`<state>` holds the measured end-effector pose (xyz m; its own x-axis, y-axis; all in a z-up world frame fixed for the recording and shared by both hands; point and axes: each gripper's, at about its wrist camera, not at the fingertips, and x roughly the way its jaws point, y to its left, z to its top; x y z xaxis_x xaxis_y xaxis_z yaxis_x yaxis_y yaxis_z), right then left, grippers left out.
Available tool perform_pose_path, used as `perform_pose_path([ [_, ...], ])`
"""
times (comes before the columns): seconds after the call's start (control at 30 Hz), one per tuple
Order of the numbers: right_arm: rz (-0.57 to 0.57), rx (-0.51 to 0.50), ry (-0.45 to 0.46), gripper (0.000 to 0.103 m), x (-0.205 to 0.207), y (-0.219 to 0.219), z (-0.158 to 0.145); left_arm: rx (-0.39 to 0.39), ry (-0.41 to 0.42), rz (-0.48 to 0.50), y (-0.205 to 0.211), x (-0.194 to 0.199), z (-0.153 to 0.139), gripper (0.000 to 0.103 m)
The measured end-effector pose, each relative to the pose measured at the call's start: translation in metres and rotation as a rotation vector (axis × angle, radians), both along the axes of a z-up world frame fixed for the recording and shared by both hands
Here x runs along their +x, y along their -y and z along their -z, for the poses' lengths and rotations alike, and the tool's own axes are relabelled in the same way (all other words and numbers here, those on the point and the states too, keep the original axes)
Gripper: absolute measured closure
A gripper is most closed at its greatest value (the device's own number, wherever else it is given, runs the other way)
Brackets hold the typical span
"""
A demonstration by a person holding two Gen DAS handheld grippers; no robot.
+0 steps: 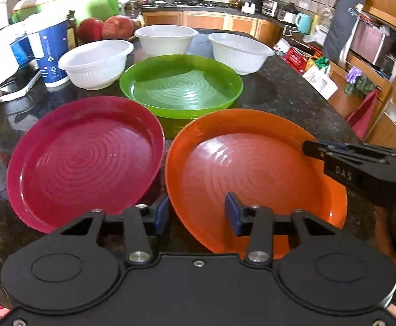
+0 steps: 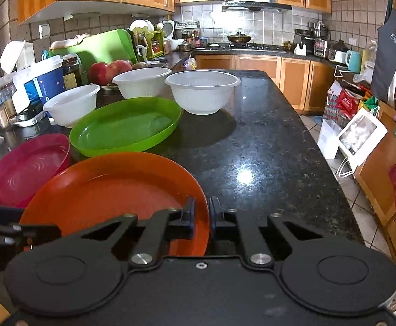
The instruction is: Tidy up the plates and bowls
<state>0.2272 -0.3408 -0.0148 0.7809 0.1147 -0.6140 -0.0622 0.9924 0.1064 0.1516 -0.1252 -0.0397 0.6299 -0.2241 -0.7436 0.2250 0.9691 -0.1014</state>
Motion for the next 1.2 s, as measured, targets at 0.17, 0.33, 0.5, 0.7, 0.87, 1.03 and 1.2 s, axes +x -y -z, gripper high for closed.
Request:
perform_pose_path([
  [0.17,0.025,-0.005,0.002,0.091,-0.007,0.009,-0.003,0.000,-0.011,0.015,0.004,0.002,-0.002,0.061],
  [0.33,0.079,-0.017,0.037,0.091,-0.019,0.021,-0.012,0.003,0.015,0.063,0.020,0.002,-0.010,0.061],
  [0.5,0.158,-0.043,0.059,0.091,-0.033,0.039,-0.020,-0.003,0.042,0.132,0.043,0.007,-0.019,0.061],
  [0.7,0.264,-0.066,0.047,0.091,-0.048,0.062,-0.015,0.001,0.063,0.228,0.074,0.004,-0.022,0.061],
  [0.87,0.326,-0.077,0.021,0.090,-0.055,0.071,-0.007,-0.001,0.027,0.292,0.091,0.005,-0.015,0.061],
  [1.03,0.346,-0.067,0.011,0.090,-0.056,0.075,0.000,0.008,0.014,0.313,0.098,0.007,-0.011,0.061],
  [1.2,0.337,-0.063,0.014,0.090,-0.051,0.073,0.002,0.007,-0.003,0.301,0.096,0.008,-0.010,0.061],
])
